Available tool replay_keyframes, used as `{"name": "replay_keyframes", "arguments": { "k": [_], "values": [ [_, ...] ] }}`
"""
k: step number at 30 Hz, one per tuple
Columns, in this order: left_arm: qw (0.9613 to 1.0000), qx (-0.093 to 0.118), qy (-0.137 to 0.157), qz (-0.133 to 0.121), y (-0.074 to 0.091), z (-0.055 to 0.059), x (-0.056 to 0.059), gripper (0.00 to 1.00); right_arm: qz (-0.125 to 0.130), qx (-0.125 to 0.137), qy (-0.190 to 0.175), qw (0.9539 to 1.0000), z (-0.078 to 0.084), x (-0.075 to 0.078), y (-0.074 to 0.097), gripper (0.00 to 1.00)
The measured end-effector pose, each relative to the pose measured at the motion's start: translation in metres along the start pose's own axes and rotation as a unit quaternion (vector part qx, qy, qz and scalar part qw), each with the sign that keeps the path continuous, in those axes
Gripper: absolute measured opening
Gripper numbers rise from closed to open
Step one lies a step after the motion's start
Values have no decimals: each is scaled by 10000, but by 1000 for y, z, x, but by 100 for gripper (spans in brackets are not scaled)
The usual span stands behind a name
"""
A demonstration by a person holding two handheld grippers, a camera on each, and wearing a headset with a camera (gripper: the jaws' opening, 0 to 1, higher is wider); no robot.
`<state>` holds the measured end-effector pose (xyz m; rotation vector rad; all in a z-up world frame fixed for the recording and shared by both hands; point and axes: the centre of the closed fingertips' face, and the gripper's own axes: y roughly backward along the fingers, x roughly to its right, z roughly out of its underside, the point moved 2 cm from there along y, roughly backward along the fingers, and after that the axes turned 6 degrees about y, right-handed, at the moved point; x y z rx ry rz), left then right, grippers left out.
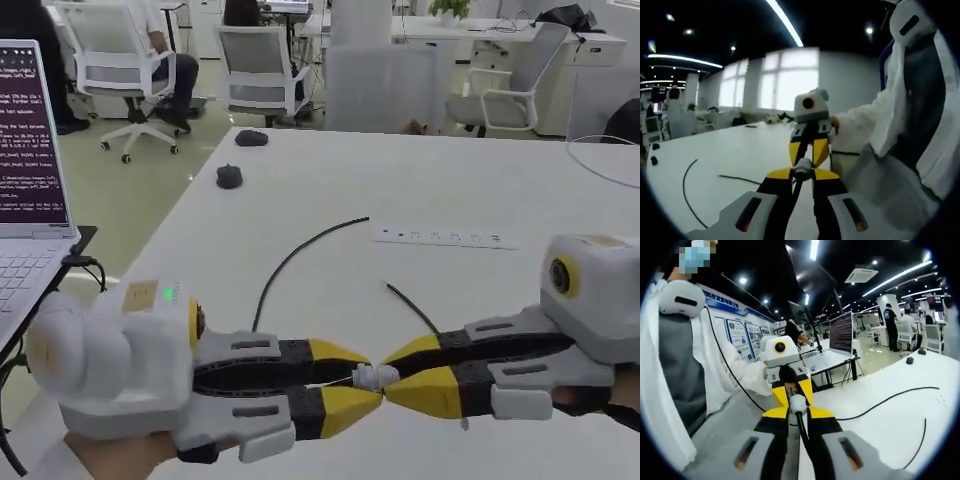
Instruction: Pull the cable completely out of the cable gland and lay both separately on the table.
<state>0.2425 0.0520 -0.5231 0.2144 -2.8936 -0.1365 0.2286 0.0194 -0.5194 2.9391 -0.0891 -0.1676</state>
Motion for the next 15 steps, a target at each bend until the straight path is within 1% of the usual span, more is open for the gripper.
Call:
{"name": "replay_keyframes", "arguments": {
  "k": [1,3,4,7,8,9,10,13,15],
  "values": [
    [9999,-31,117,19,0,1,0,15,6,-45,107,9999,1,0,0,12],
    [9997,-67,252,47,0,3,1,15,6,-102,251,9996,2,-2,-1,12],
    [9995,-83,286,49,-1,3,1,15,14,-119,331,9994,2,-2,-1,12],
    [9991,-132,406,67,-1,5,2,15,76,-163,799,9966,3,-3,-1,12],
    [9990,-134,429,64,0,5,3,15,107,-170,852,9962,3,-3,-1,12],
    [9989,-134,435,62,0,5,2,15,147,-128,921,9956,2,-2,-1,12],
    [9990,-144,428,61,0,5,2,15,143,-157,867,9960,4,-3,-1,12],
    [9993,-161,329,10,0,7,0,15,250,-160,916,9954,5,0,0,12],
    [9996,-166,242,-8,0,7,0,15,314,-225,1150,9926,8,2,1,13]
  ]
}}
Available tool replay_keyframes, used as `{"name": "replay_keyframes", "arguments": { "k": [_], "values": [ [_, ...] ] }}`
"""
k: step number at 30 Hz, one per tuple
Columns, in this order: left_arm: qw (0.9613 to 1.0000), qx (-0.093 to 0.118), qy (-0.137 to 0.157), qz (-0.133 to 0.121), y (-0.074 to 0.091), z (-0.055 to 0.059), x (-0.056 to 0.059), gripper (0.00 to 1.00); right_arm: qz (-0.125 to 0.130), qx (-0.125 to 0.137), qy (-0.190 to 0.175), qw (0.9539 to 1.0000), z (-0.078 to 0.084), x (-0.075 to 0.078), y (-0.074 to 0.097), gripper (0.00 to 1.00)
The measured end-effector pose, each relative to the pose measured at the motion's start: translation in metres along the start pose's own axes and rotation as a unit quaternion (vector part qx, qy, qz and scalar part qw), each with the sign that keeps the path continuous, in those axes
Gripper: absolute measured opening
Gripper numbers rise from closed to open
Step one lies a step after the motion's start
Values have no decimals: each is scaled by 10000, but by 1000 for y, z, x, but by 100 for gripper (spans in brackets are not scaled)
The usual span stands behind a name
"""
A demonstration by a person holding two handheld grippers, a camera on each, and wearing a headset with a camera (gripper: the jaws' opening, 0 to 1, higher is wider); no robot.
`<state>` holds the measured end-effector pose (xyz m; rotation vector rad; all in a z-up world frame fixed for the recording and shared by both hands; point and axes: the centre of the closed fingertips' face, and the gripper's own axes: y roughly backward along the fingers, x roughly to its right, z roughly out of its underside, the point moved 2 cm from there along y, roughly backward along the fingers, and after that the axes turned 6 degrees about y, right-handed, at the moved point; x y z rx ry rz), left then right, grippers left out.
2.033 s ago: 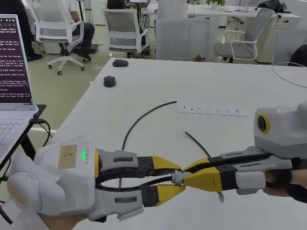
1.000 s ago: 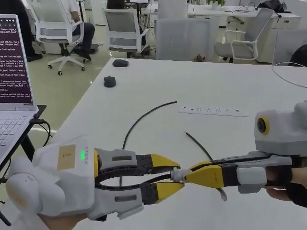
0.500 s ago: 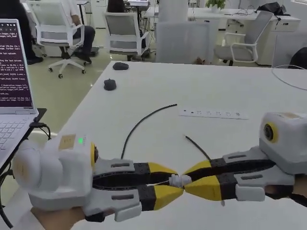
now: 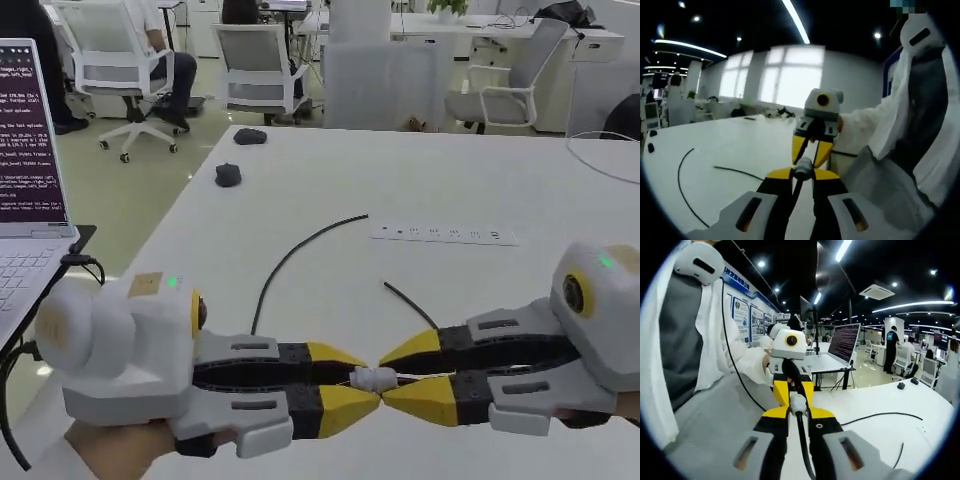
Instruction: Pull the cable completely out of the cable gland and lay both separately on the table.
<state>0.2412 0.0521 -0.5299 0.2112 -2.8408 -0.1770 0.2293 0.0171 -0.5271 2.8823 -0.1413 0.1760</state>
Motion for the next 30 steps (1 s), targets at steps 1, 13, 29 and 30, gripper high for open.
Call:
{"name": "replay_keyframes", "arguments": {
  "k": [1,13,29,30],
  "values": [
    [10000,29,-5,-2,0,-1,0,15,14,-50,-44,10000,1,1,0,13],
    [9997,127,-214,-19,0,-5,2,15,213,-236,-115,9994,9,2,6,5],
    [9988,300,-351,134,-7,-5,8,26,382,189,20,9991,-4,-3,5,2],
    [9988,287,-357,141,-8,-4,8,25,364,189,25,9992,-5,-4,3,2]
  ]
}}
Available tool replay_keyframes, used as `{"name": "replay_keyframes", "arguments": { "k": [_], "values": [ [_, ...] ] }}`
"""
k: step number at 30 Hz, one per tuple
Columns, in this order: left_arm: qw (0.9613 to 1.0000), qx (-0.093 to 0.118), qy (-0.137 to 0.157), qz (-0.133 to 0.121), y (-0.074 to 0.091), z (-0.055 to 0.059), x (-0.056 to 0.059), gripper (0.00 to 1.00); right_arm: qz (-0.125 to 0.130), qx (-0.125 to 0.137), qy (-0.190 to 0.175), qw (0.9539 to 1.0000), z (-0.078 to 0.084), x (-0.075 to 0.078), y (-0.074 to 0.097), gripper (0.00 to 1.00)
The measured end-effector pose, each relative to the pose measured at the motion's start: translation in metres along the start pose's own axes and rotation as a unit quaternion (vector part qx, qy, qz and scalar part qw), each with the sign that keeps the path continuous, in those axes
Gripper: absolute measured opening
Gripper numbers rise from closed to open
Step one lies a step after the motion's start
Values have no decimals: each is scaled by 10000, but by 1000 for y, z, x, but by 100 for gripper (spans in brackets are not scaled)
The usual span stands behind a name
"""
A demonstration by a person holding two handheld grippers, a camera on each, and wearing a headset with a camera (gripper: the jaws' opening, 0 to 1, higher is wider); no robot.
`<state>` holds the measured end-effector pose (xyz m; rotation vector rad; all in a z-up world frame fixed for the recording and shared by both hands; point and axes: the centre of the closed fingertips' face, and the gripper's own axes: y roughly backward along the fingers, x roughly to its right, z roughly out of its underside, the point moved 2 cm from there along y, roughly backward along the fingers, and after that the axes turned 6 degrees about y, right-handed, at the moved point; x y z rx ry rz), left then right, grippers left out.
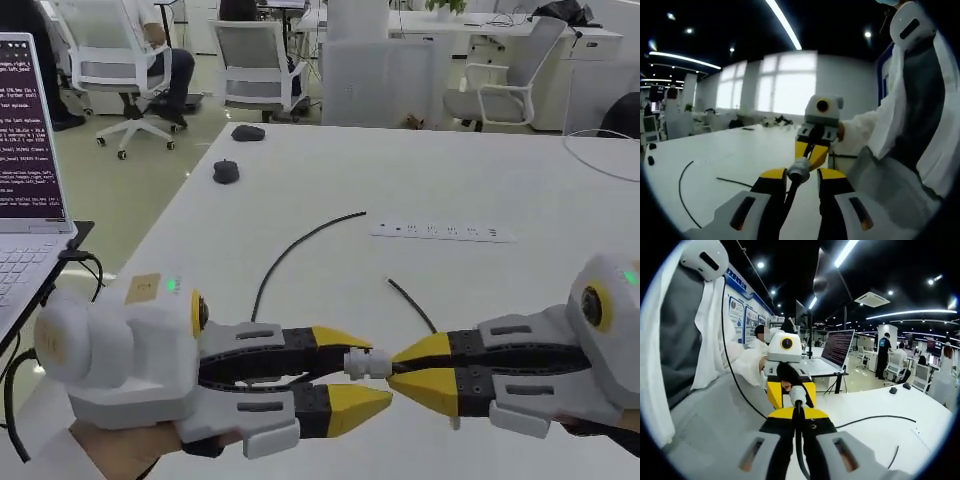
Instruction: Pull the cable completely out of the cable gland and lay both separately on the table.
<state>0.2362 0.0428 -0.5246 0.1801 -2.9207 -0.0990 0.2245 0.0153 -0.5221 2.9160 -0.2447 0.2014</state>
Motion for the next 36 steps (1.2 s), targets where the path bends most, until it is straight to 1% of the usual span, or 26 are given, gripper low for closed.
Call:
{"name": "replay_keyframes", "arguments": {
  "k": [2,4,5,7,9,11,13,17,23,27,30,33,36],
  "values": [
    [10000,2,27,0,1,0,-1,20,-33,-24,20,10000,0,-2,-2,2],
    [9998,50,212,49,3,-1,-2,19,-14,24,8,10000,0,0,-1,2],
    [9997,82,242,53,4,-2,-2,19,3,59,-11,10000,-1,1,0,2],
    [9997,102,220,79,4,-3,0,18,-13,62,-44,10000,-1,1,0,2],
    [9996,77,249,104,4,-3,1,17,-42,43,-3,10000,-1,1,0,2],
    [9997,60,201,113,4,-3,1,17,-73,9,41,10000,0,0,0,2],
    [9997,9,204,110,3,-2,2,17,-88,-38,85,9999,2,0,0,2],
    [9999,-96,88,93,3,0,2,17,-119,-101,173,9997,6,-1,-1,2],
    [9995,-311,-10,100,1,7,3,16,-196,-226,270,9992,15,-6,-3,2],
    [9991,-412,-43,77,2,10,3,16,-185,-454,369,9981,27,-6,2,2],
    [9991,-427,-23,58,2,10,1,16,-126,-556,330,9978,36,-3,9,2],
    [9990,-451,-3,59,2,11,1,16,-84,-787,333,9963,50,-2,16,2],
    [9990,-446,0,51,3,11,0,16,17,-929,237,9954,63,1,24,2]
  ]
}}
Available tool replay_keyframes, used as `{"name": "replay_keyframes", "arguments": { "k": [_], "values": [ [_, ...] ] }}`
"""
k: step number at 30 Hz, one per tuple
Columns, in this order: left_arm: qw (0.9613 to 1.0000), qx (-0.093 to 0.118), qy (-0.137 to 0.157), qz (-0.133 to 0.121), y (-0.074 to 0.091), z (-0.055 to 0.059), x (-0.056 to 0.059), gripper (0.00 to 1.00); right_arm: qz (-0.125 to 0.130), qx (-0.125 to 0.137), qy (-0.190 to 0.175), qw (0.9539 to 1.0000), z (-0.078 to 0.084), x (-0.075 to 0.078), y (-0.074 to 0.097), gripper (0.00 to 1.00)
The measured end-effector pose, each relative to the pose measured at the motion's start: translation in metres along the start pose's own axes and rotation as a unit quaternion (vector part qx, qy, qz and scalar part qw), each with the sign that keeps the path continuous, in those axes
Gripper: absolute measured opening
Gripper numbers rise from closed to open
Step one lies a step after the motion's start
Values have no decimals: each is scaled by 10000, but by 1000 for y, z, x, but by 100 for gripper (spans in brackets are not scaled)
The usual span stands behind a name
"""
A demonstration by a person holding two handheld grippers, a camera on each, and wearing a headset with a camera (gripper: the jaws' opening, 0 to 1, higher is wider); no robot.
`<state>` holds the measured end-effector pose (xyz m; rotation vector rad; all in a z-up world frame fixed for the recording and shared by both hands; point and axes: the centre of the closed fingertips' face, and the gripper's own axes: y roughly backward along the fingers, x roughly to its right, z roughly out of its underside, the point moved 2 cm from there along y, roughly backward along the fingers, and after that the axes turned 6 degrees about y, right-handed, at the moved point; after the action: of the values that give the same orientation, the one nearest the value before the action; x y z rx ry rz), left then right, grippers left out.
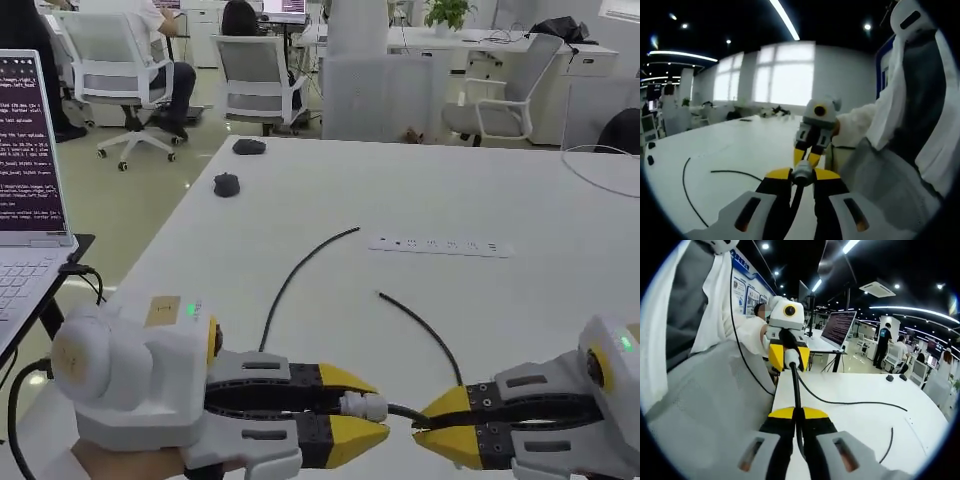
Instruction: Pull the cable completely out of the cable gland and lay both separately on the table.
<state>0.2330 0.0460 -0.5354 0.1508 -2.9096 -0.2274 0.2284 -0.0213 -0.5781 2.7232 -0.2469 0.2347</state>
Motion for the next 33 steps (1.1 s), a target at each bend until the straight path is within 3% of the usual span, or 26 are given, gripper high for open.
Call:
{"name": "replay_keyframes", "arguments": {
  "k": [6,12,20,22,26,30,33],
  "values": [
    [10000,57,52,-44,2,-2,-2,16,236,-356,-222,9988,31,7,14,2],
    [9999,117,92,-39,3,-4,-2,16,320,-586,-377,9971,50,7,22,2],
    [9998,68,132,-96,3,-1,-4,16,367,-696,-735,9942,50,8,21,4],
    [9998,40,154,-133,3,0,-6,16,409,-685,-757,9939,45,10,21,6],
    [9997,41,177,-140,3,0,-7,17,451,-277,-818,9952,19,14,19,16],
    [9997,10,173,-154,3,1,-7,17,350,129,-748,9965,-16,12,10,20],
    [9998,12,155,-161,3,1,-7,17,118,281,-432,9986,-42,4,-2,22]
  ]
}}
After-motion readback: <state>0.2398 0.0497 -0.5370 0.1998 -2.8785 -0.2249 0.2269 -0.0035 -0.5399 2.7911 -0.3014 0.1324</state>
